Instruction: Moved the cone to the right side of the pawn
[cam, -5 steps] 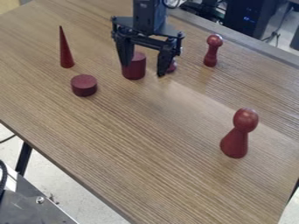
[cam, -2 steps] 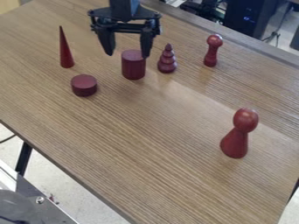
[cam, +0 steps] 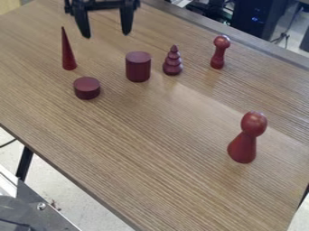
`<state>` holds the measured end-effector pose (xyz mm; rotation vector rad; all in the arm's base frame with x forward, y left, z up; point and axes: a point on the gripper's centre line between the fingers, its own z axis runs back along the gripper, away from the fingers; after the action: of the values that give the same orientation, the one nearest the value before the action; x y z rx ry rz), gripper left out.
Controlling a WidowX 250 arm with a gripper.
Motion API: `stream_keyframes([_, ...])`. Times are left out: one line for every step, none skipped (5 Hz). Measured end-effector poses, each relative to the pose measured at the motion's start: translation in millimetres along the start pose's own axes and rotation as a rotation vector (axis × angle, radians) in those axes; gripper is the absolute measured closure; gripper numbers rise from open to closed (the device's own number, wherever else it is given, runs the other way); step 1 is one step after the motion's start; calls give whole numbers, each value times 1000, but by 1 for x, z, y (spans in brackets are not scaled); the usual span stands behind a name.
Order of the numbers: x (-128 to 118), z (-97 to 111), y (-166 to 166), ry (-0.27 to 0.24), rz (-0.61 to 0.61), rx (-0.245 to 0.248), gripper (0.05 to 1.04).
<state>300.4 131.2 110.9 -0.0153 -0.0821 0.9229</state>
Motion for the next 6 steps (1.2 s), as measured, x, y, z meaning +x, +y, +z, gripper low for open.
stream_keyframes([-1, -3, 5, 10, 205, 40, 83])
stream_keyframes([-2, -4, 7, 9, 343, 51, 83])
stream_keyframes([-10, -17, 17, 40, 435, 53, 83])
stream_keyframes([-4, -12, 26, 13, 453, 17, 83])
stream_keyframes([3, -11, 34, 0, 456, 0, 83])
stream_keyframes([9, -10, 42, -8, 458, -6, 83])
